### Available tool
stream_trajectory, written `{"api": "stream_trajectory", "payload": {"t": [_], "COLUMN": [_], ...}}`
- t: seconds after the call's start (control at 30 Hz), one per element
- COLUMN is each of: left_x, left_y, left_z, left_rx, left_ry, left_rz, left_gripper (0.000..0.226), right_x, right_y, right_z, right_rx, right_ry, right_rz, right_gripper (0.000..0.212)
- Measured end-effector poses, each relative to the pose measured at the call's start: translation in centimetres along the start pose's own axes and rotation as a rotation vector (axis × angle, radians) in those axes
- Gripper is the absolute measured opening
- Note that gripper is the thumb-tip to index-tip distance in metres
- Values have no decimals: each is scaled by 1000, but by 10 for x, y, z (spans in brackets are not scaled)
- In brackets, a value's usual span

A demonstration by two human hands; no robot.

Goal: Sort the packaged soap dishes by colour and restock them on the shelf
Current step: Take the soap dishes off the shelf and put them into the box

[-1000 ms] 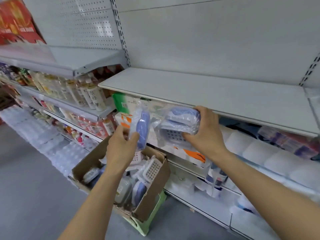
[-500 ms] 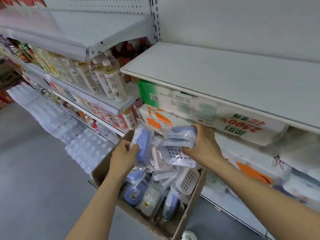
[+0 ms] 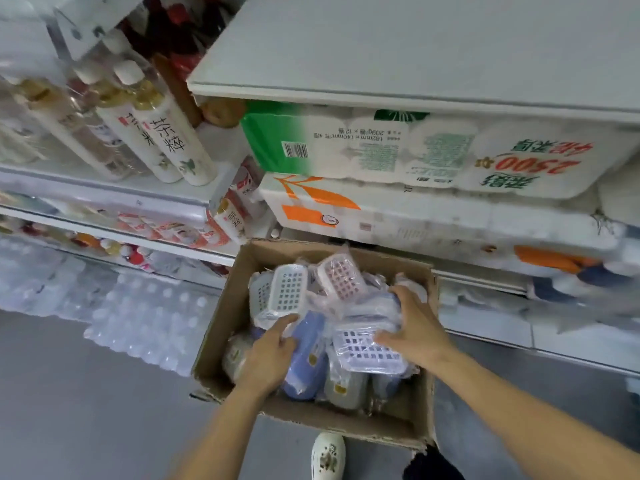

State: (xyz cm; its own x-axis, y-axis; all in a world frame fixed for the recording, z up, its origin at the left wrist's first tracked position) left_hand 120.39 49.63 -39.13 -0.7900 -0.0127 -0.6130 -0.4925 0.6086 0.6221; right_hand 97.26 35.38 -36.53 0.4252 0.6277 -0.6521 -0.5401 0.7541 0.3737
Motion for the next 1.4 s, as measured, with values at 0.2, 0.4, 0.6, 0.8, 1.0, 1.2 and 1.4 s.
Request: {"api": "stream_trajectory", "payload": {"t": [0.2, 0.4, 0.6, 0.8, 1.0, 1.2, 1.4], "left_x": [16, 35, 42, 22, 3, 14, 78], "left_y": [-11, -15, -8, 30, 102, 175, 254], "left_z": [30, 29, 12, -53, -136, -226, -337], "left_rx": [159, 295, 247, 453, 851, 1125, 1311], "left_ry": [-172, -331, -429, -400, -477, -457, -386], "left_rz": [155, 203, 267, 128, -46, -282, -395], "left_gripper": [48, 54, 54, 50, 55, 60, 62], "right_x": [63, 88, 76, 27, -44, -131, -247], "right_y": [39, 42, 37, 61, 129, 204, 283], "right_z": [-24, -36, -27, 6, 25, 14, -47], "right_rx": [165, 227, 275, 112, -21, -77, -63], "right_ry": [-59, 95, 215, 202, 279, 462, 527], "right_rz": [-12, -72, 111, -46, -409, -776, -1037], "right_gripper": [78, 88, 113, 91, 62, 51, 51]}}
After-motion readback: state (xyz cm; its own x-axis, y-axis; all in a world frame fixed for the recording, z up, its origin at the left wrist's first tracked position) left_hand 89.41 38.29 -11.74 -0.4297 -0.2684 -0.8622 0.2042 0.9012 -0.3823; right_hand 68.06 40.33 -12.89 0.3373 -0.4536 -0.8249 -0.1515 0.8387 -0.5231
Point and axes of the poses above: each hand's wrist, its own y-axis away from the middle knuckle, its own x-axis out of the palm, z = x × y, the point moved 2 cm from there along -y, towards the middle knuckle, and after that the axes turned 6 degrees about -x, right-handed, at the moved point
